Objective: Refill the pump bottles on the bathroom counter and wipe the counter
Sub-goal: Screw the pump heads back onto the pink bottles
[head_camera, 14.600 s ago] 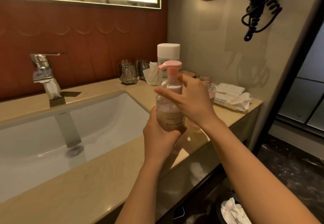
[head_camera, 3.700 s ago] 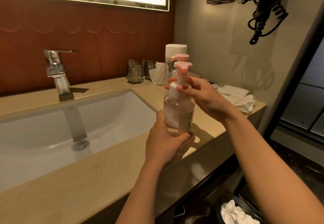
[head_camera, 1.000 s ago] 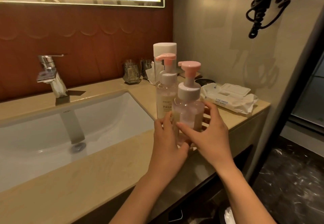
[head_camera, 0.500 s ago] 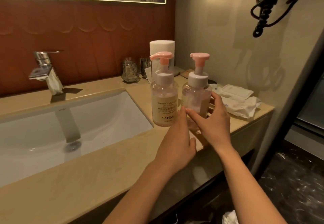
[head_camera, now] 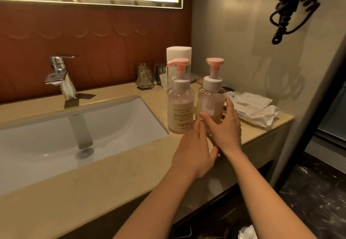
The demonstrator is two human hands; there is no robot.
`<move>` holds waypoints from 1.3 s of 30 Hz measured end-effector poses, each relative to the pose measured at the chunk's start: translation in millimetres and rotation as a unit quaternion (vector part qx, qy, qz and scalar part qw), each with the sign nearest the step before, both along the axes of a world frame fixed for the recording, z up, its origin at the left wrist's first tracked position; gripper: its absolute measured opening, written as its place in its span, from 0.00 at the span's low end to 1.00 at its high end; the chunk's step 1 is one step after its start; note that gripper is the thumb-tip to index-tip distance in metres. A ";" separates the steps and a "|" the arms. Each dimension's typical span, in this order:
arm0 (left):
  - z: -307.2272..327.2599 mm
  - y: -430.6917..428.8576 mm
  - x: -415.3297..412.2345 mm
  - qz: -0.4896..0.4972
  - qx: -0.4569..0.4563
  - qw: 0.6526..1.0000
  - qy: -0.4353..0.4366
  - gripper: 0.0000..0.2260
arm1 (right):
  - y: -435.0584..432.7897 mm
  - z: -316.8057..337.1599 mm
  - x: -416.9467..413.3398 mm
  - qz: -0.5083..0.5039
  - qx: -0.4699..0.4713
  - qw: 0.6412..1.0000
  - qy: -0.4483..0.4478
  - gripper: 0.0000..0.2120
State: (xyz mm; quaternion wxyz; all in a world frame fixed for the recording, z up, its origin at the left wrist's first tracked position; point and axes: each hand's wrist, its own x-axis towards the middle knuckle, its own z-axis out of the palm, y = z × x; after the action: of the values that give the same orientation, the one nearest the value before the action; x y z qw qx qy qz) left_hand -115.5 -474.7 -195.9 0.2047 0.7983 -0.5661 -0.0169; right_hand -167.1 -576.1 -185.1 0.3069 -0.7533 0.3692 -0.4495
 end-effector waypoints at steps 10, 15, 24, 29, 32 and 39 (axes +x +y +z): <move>3.9 27.3 -0.9 -0.021 -0.022 0.999 0.023 0.29 | 8.4 -7.1 -8.7 0.038 0.012 0.995 0.092 0.43; 6.9 48.1 4.2 -0.022 -0.069 0.997 0.039 0.21 | 26.5 -11.1 -13.6 0.023 0.026 0.995 0.090 0.34; 33.0 97.7 32.5 0.034 -0.111 0.992 -0.038 0.07 | 69.5 15.5 -23.1 0.043 -0.050 0.998 0.010 0.14; 58.0 88.7 58.7 0.044 -0.129 0.991 -0.010 0.12 | 68.8 29.2 -14.0 0.005 -0.063 0.998 -0.001 0.05; 72.6 72.0 82.2 0.038 -0.132 0.990 0.015 0.11 | 60.4 37.9 -4.2 -0.026 -0.060 0.998 -0.017 0.03; 95.7 33.5 123.9 -0.054 -0.085 0.992 0.081 0.12 | 48.1 48.9 11.3 -0.069 0.000 0.997 -0.017 0.11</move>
State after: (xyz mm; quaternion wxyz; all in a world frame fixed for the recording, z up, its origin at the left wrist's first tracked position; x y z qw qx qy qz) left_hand 8.4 -441.2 -100.3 0.3161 0.7425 -0.5890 -0.0441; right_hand -155.7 -528.0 -136.2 0.2819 -0.7182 0.4150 -0.4821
